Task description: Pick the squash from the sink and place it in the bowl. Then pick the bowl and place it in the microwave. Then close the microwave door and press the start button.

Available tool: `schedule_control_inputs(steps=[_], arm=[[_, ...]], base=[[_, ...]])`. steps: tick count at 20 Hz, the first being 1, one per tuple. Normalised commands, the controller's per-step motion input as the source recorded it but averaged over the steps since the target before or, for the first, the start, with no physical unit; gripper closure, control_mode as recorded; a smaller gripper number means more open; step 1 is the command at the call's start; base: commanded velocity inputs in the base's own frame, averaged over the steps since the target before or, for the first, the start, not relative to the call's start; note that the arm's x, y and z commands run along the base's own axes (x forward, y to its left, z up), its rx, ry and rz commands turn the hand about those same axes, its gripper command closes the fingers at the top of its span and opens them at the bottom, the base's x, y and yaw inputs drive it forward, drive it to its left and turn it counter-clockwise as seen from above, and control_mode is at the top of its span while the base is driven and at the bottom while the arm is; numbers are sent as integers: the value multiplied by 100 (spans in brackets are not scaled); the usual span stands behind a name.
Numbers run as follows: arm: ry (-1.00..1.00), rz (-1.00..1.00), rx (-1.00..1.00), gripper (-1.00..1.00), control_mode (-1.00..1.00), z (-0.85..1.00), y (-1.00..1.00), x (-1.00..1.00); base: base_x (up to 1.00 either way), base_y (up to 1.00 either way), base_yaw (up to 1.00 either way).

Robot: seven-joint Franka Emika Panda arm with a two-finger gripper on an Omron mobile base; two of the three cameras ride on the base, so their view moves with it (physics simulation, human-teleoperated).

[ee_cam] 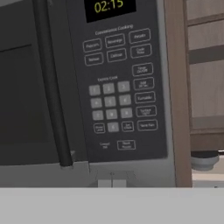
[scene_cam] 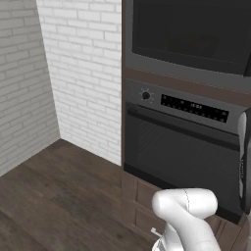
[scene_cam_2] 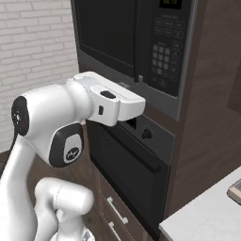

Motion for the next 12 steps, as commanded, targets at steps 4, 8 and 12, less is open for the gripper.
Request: schedule_control_inputs(steps=[4,8,12], arm=[[0,0,0,100,-100,-8,-15,6],[0,0,0,100,-100,0,-16,13],[0,0,0,100,-100,0,-10,18]], base=[[0,0,0],[0,0,0],[0,0,0]])
